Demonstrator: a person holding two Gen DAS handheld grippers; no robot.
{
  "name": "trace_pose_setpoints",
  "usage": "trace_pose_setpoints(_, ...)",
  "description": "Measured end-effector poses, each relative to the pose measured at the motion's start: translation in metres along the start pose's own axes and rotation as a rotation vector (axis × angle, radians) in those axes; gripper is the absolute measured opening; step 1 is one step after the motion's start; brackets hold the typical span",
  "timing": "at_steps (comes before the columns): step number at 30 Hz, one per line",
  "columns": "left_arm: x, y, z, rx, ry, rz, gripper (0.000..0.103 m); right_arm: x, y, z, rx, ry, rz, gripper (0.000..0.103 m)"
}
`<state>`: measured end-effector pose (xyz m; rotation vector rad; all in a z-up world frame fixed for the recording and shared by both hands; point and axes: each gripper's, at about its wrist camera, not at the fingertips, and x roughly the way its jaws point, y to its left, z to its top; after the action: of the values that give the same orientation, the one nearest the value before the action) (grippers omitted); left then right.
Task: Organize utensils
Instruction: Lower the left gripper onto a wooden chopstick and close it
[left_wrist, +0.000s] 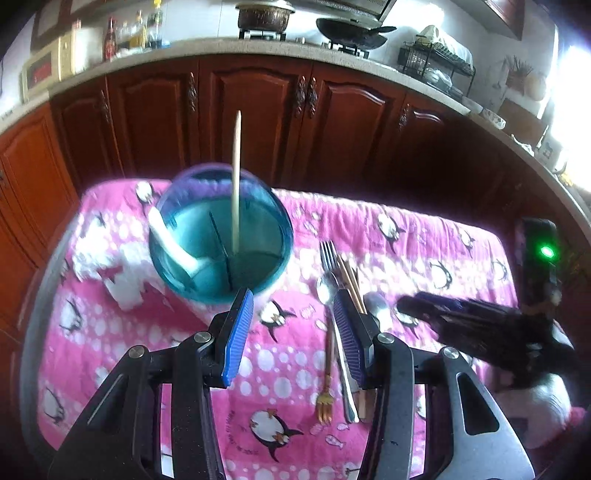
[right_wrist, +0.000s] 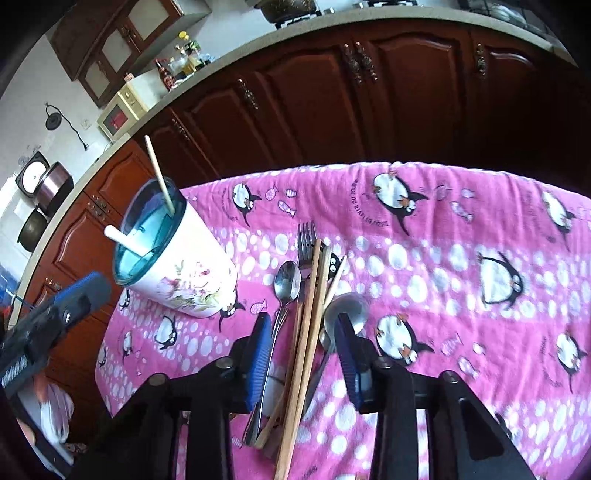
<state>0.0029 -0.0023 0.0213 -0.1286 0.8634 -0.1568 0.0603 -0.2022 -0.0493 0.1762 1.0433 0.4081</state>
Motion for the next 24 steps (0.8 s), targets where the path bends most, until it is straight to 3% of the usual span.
trace_pose_setpoints(4,0.008,0.0,-0.008,-0.005,0.024,-0.01,0.045,0.028,0.0,0.011,-0.015,0.038,-0.008,0.024)
trace_pose_setpoints(9,0.021,-0.008,-0.019,0.014,0.071,-0.03,0.045,0.071,-0.008,0.02,0.007,0.117,-0.03,0.024)
trace_pose_setpoints(12,0.031,-0.011,-0.025,0.016,0.1,-0.037,0.045,0.083,-0.014,0.021,0.047,0.121,-0.006,0.024)
trace_pose_setpoints(18,0.049,-0.02,-0.026,0.015,0.129,-0.042,0.045,0.072,-0.02,0.018,0.036,0.099,0.016,0.0)
trace_pose_setpoints(24,0.073,-0.029,-0.026,0.022,0.162,-0.036,0.045,0.045,-0.048,0.006,0.07,0.082,0.016,0.0)
